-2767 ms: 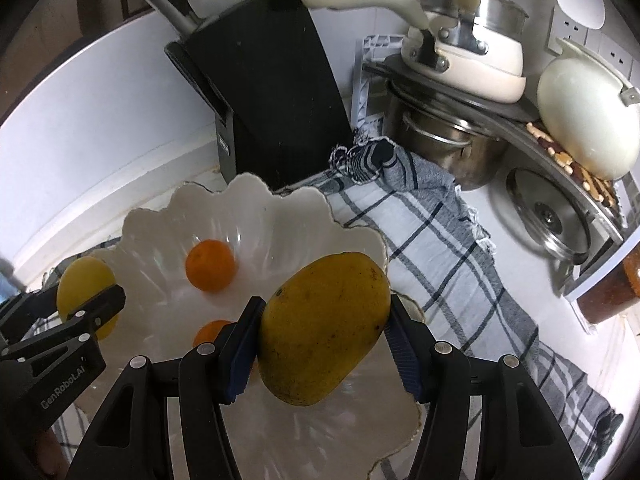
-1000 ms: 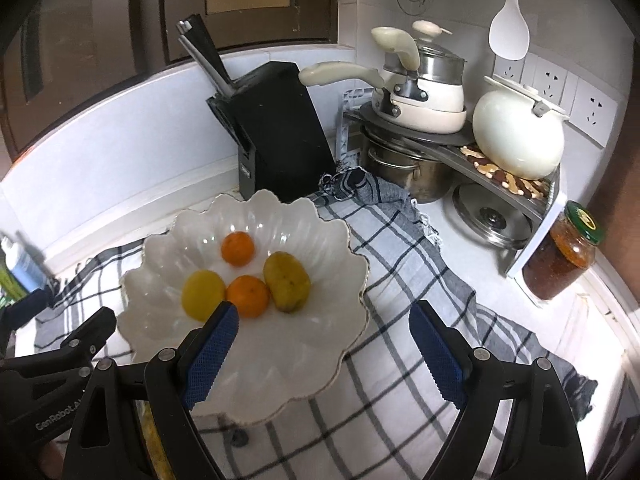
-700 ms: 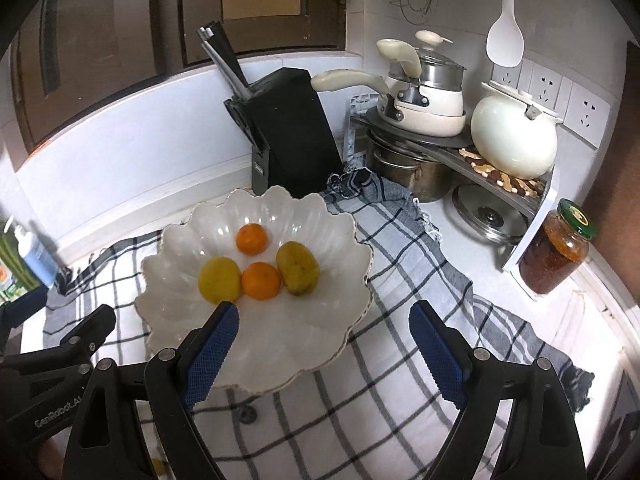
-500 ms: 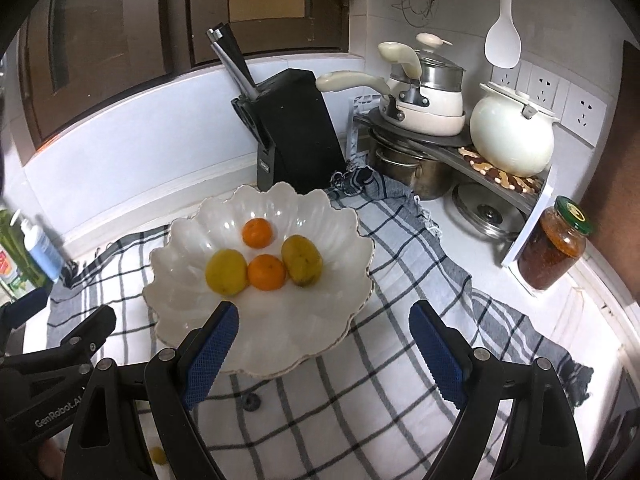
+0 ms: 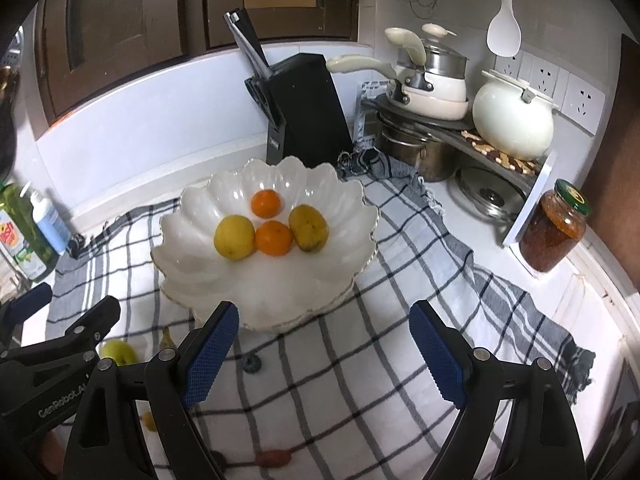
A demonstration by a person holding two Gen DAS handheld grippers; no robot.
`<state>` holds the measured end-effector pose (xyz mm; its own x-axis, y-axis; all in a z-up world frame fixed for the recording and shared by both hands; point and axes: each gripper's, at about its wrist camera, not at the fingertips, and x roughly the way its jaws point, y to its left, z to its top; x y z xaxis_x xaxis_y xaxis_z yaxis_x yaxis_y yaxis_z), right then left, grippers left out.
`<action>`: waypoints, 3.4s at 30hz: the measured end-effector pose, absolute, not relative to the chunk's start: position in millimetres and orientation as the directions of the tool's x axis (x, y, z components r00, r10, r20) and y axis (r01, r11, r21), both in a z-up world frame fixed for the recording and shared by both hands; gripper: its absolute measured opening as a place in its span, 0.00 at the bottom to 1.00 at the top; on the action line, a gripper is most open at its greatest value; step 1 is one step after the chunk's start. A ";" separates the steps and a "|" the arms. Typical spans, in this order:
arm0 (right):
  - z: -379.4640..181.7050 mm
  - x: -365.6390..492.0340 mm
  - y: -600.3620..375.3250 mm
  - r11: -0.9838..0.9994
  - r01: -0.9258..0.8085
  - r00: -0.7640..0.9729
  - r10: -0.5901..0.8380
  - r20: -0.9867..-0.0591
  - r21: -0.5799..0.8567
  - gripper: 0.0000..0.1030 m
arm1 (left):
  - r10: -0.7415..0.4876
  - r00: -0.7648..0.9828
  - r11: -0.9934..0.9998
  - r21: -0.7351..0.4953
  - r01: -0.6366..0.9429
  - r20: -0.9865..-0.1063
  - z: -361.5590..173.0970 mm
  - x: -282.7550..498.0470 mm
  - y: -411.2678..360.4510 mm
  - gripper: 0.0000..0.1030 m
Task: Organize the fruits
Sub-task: 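Lift both open tools out of the bowl and move toward the cloth, then grasp the brown-spotted banana with the left tool, then hold the banana in the left tool while the right tool grasps the blueberry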
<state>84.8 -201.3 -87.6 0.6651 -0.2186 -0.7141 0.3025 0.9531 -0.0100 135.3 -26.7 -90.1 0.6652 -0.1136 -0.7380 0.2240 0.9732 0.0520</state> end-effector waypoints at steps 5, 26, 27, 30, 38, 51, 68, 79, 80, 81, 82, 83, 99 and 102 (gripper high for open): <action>-97.4 79.4 -204.6 0.952 0.306 0.655 -0.222 -0.723 -0.015 0.85 | -0.110 0.656 0.973 0.052 0.223 -0.747 -104.5 130.2 -31.5 0.90; -151.0 79.9 -214.5 0.948 0.318 0.578 -0.203 -0.790 -0.011 0.85 | -0.079 0.594 0.976 0.059 0.210 -0.800 -170.2 132.6 -44.3 0.71; -153.1 80.2 -214.9 0.947 0.320 0.574 -0.203 -0.793 -0.011 0.85 | -0.082 0.590 0.975 0.057 0.213 -0.804 -172.8 133.1 -44.8 0.70; -157.6 80.6 -215.5 0.947 0.322 0.568 -0.201 -0.798 -0.010 0.85 | -0.084 0.581 0.975 0.054 0.217 -0.810 -179.4 133.6 -46.0 0.65; -169.0 82.0 -217.6 0.945 0.326 0.549 -0.199 -0.812 -0.011 0.85 | -0.082 0.556 0.973 0.054 0.223 -0.827 -194.8 136.2 -49.0 0.54; -173.3 84.0 -219.0 0.945 0.326 0.533 -0.209 -0.820 -0.029 0.85 | -0.095 0.539 0.968 0.049 0.247 -0.837 -206.6 138.3 -50.9 0.31; -163.4 71.2 -219.4 0.946 0.325 0.548 -0.202 -0.812 -0.017 0.85 | -0.114 0.559 0.959 0.057 0.279 -0.821 -188.4 126.8 -49.9 0.29; -165.4 43.1 -213.9 0.950 0.310 0.551 -0.141 -0.823 0.044 0.84 | -0.119 0.599 0.961 0.060 0.270 -0.792 -171.2 100.8 -41.2 0.29; -165.9 41.9 -212.7 0.950 0.309 0.551 -0.137 -0.823 0.048 0.84 | -0.119 0.601 0.962 0.058 0.267 -0.790 -171.0 99.7 -39.7 0.29; -166.4 40.9 -211.3 0.951 0.306 0.553 -0.134 -0.823 0.051 0.84 | -0.119 0.602 0.964 0.054 0.262 -0.789 -170.6 98.6 -38.0 0.29; -166.8 40.5 -210.1 0.952 0.303 0.553 -0.130 -0.823 0.053 0.84 | -0.120 0.603 0.965 0.051 0.258 -0.789 -170.4 97.7 -36.7 0.29; -167.1 40.9 -209.7 0.952 0.300 0.554 -0.127 -0.823 0.055 0.84 | -0.119 0.604 0.966 0.050 0.255 -0.788 -170.2 97.0 -35.1 0.29; -157.7 76.9 -188.6 0.975 0.213 0.611 -0.086 -0.787 0.059 0.80 | -0.076 0.646 0.984 0.047 0.170 -0.759 -143.8 100.7 2.3 0.29; -164.8 91.4 -181.0 0.982 0.181 0.609 -0.067 -0.791 0.056 0.71 | -0.062 0.647 0.988 0.044 0.146 -0.760 -143.2 105.8 11.7 0.29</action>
